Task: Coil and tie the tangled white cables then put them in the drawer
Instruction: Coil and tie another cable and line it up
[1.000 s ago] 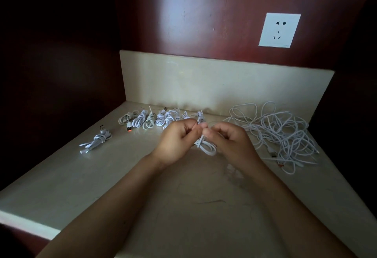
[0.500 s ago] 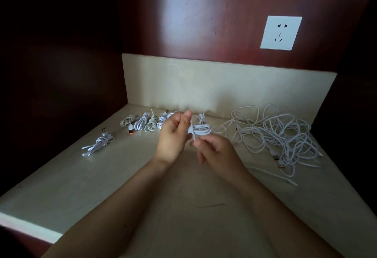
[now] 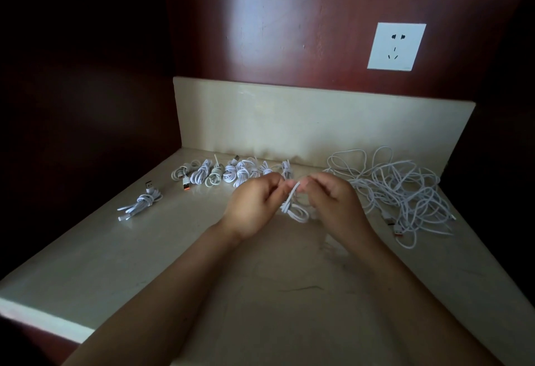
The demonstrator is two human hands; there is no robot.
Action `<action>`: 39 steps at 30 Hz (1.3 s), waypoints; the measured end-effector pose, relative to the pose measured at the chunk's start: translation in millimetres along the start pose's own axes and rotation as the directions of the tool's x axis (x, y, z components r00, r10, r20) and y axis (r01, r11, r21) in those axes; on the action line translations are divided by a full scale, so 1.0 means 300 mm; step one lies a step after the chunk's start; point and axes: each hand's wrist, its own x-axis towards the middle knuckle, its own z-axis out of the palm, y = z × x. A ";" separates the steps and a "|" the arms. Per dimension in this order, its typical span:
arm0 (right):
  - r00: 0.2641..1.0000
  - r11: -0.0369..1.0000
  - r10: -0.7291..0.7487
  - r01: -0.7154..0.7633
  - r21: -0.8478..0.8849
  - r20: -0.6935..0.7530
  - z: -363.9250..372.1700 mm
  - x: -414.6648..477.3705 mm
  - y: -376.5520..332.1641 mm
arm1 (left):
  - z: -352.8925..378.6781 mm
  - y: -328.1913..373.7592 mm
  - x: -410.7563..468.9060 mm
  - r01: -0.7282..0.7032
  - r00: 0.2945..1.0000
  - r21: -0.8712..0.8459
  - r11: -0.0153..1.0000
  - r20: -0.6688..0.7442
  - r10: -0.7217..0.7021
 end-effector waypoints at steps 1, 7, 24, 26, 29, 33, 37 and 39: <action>1.000 1.000 0.018 -0.018 0.011 0.001 -0.004 0.006 0.014 | 0.007 0.001 0.000 -0.020 1.000 -0.046 0.999 0.002 0.020; 0.993 0.987 0.103 -0.109 0.122 0.060 0.011 0.008 0.071 | 0.015 0.035 -0.004 -0.044 0.997 -0.352 0.935 -0.070 0.021; 0.995 0.922 -0.092 0.096 -0.374 0.028 0.029 -0.047 -0.009 | -0.004 0.022 -0.004 0.039 0.999 0.182 0.982 -0.037 -0.033; 0.999 0.950 -0.047 0.037 -0.309 -0.025 0.015 -0.033 0.011 | 0.011 0.025 -0.007 -0.003 1.000 0.118 0.993 0.028 -0.001; 0.999 0.995 0.046 -0.047 -0.084 -0.024 0.002 0.000 0.044 | 0.022 0.024 -0.010 -0.011 0.999 -0.145 0.989 0.051 0.019; 0.993 0.992 0.110 -0.112 0.048 0.050 -0.005 0.009 0.070 | 0.020 0.077 -0.017 0.010 0.999 -0.464 0.886 -0.032 -0.028; 0.973 0.978 0.139 -0.105 -0.181 0.187 0.045 -0.018 0.074 | 0.016 0.078 -0.005 0.025 0.987 -0.514 0.857 -0.122 -0.102; 0.954 0.935 0.148 -0.048 -0.353 0.262 0.074 -0.036 0.059 | 0.014 0.047 0.001 0.044 0.968 -0.426 0.904 -0.205 -0.144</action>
